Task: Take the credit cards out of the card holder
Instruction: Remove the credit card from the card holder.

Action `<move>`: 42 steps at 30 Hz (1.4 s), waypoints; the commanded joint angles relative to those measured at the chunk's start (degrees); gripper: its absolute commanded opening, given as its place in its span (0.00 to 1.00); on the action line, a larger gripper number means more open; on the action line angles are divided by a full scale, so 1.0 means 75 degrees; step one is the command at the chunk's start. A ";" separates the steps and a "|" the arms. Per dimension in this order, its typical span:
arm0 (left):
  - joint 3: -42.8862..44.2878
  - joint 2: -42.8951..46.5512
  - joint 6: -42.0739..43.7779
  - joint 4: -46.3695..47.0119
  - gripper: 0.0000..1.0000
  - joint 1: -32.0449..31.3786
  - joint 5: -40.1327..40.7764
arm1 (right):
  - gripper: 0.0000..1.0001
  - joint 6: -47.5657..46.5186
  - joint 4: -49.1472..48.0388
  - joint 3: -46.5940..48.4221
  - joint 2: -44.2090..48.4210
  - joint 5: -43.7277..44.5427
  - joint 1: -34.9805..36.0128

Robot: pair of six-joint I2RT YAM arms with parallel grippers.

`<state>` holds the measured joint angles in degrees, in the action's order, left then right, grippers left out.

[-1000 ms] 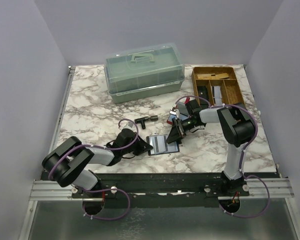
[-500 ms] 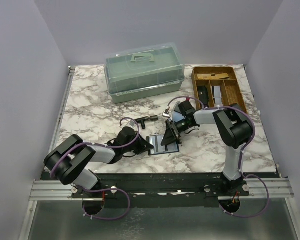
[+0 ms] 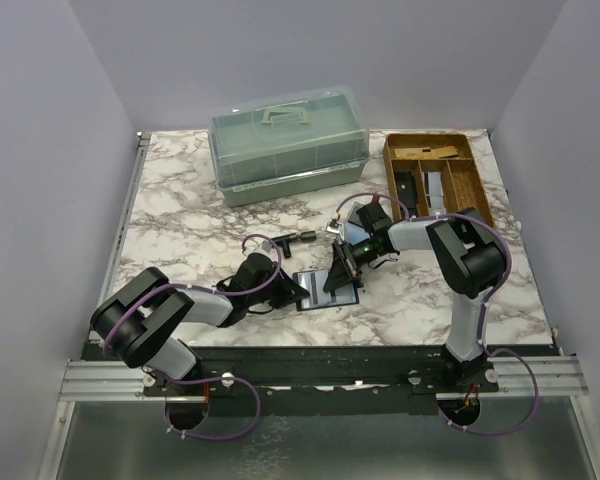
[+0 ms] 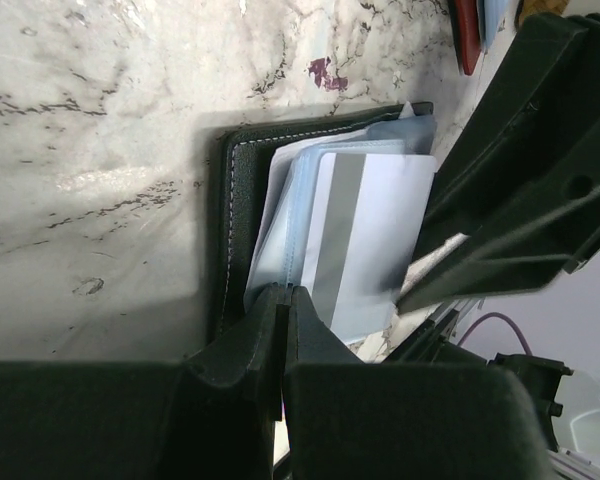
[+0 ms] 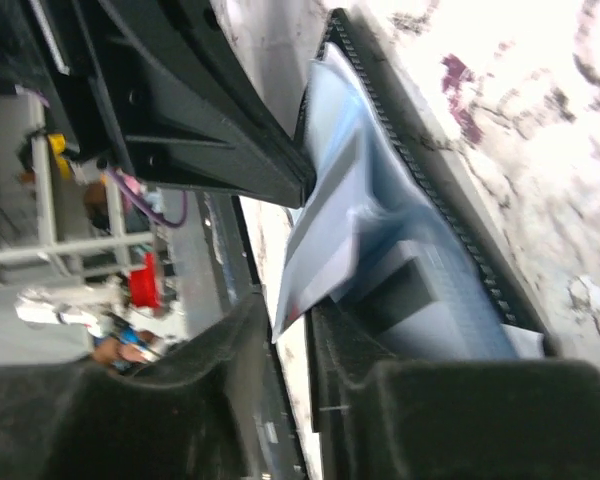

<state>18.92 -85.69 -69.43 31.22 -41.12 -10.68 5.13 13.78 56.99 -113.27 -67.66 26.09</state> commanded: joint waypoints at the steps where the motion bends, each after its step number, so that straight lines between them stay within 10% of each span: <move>1: -0.0079 -0.0263 0.0198 -0.0729 0.00 -0.0101 0.0214 | 0.17 0.0337 -0.0227 -0.0030 -0.0163 0.0277 0.0002; 4: -0.0118 -0.0247 0.0197 -0.0729 0.00 -0.0101 0.0237 | 0.00 0.0487 -0.0151 0.0021 -0.0219 0.0309 -0.0006; 42: -0.0461 0.2530 0.0769 -0.2473 0.00 0.0157 0.1036 | 0.00 -0.2236 0.2771 0.0689 0.0655 0.1468 -0.0772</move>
<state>14.22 -72.12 -67.11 20.93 -40.32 -6.66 -8.16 30.94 60.93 -109.80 -59.27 20.91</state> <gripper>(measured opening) 0.038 0.007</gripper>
